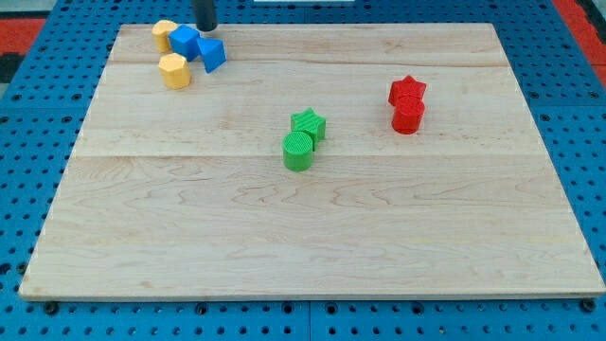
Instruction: Move the yellow heart into the yellow hexagon
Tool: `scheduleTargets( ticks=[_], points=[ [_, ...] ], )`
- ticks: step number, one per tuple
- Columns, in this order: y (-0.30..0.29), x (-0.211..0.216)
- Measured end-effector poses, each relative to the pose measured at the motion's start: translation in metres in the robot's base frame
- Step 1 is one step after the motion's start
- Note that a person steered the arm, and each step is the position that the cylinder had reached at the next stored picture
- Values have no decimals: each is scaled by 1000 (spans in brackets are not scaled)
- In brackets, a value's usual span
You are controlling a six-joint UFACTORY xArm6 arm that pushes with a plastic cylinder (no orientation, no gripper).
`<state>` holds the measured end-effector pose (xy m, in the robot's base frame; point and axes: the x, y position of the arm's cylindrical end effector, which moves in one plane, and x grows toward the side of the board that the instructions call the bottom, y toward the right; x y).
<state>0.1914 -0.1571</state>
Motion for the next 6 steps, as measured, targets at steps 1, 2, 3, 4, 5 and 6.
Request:
scheduleTargets(
  ticks=[1, 2, 3, 4, 5, 6],
  points=[
    [-9, 0],
    [-45, 9],
    [-107, 5],
    [-122, 14],
    [-72, 51],
    [-71, 104]
  ],
)
